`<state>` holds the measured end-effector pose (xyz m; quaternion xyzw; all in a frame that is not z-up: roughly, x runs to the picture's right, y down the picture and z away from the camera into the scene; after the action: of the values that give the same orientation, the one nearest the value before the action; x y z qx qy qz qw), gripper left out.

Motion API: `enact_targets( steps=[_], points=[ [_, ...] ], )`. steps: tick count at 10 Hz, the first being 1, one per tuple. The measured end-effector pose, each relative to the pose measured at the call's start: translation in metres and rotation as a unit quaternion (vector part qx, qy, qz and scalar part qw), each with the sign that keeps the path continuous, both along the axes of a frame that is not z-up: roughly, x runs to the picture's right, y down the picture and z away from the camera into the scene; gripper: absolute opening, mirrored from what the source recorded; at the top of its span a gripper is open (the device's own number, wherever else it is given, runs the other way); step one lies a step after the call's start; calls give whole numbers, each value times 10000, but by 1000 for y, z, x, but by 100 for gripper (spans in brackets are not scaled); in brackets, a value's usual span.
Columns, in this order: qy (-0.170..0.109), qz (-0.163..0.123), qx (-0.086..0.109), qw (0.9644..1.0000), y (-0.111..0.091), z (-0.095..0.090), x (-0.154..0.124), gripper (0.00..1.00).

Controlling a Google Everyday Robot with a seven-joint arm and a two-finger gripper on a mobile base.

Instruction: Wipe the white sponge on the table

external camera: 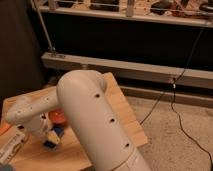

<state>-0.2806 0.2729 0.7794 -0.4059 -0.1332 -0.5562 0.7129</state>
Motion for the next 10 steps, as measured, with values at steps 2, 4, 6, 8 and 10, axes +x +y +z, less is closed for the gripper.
enact_targets(
  steps=[2, 4, 6, 8, 10],
  points=[
    [228, 6, 53, 9997, -5, -1, 29, 29],
    [344, -11, 17, 9994, -4, -11, 46, 15],
    [303, -81, -13, 9995, 4, -26, 49, 14],
    [199, -132, -79, 9997, 18, -40, 46, 14],
    [85, -204, -202, 9996, 37, -52, 40, 14]
  ],
)
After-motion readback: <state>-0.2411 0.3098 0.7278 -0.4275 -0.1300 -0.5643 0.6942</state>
